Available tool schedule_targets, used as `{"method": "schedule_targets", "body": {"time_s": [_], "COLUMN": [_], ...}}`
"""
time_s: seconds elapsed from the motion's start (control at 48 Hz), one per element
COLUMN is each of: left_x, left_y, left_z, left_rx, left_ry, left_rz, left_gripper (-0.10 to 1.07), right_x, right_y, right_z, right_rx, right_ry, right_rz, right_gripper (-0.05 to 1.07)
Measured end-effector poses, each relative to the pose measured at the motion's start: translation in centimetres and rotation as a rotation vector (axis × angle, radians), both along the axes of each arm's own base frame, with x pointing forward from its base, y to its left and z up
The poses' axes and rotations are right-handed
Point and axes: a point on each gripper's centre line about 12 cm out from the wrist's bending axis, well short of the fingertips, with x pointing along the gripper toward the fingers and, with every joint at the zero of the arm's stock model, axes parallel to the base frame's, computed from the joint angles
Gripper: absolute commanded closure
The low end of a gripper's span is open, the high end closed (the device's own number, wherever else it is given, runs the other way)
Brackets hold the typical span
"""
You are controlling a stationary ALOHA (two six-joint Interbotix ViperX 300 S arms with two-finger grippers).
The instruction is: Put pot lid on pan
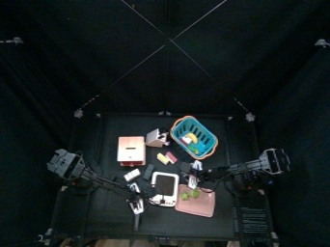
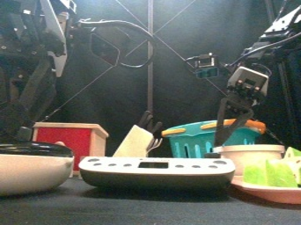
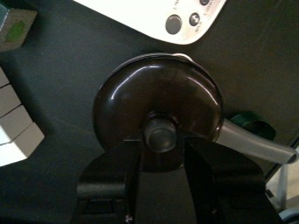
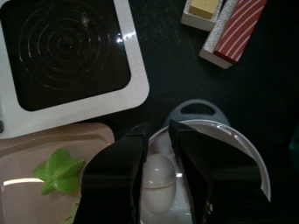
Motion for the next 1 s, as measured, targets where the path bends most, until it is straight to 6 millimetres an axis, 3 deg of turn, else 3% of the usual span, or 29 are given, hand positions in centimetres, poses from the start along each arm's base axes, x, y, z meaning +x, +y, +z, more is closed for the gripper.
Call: {"method": "schedule_targets", "body": {"time_s": [0.625, 1.0], "left_x": [0.0, -2.9], "left_y": [1.4, 3.9], "left_z": [-0.3, -0.7], "left_rx": [-0.014, -0.036], "left_ry": [0.011, -0.029], "left_rz": [-0.013, 0.042], "left_gripper": [0.43, 0.43], "right_x": [0.0, 0.0], "right_y": [0.0, 0.0], "right_z": [-0.2, -0.2], "right_rx": [0.000, 0.000], "right_ry": [0.006, 0.006], "right_rz": [0.000, 0.000], "right_gripper": [0.34, 0.34]}}
